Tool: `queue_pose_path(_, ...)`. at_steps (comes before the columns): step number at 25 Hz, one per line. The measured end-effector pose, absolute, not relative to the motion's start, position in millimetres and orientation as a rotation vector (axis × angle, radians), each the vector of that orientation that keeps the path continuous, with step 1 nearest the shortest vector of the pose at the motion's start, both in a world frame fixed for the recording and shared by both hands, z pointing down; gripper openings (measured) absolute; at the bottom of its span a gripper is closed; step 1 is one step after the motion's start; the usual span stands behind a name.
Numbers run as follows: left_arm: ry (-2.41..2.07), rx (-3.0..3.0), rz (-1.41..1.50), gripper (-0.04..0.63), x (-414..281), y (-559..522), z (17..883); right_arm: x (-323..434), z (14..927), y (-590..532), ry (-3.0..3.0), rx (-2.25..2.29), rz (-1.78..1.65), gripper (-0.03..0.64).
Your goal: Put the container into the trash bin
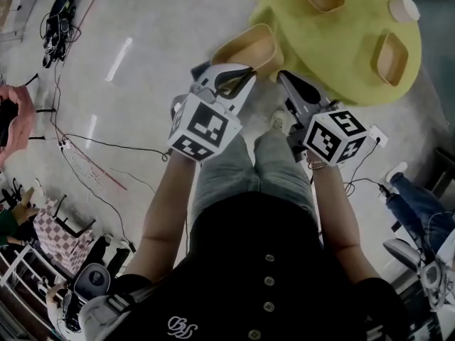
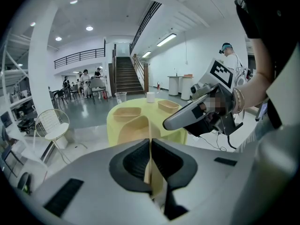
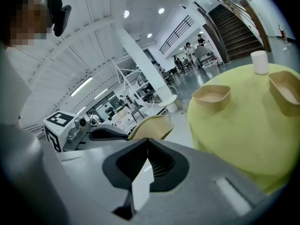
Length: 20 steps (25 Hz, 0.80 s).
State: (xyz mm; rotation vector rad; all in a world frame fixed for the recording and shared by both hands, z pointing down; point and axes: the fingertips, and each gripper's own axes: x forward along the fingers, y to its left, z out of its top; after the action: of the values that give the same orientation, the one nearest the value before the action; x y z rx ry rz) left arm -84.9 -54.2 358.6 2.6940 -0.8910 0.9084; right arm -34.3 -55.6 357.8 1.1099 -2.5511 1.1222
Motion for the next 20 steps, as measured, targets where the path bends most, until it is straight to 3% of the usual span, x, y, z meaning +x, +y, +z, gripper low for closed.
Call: queue_pose_path(20, -0.942, 2.528, 0.985, 0.026, -185.8, -40.5, 435.1, -125.5, 421.0, -61.5, -2.470, 1.035, 1.185, 0.005)
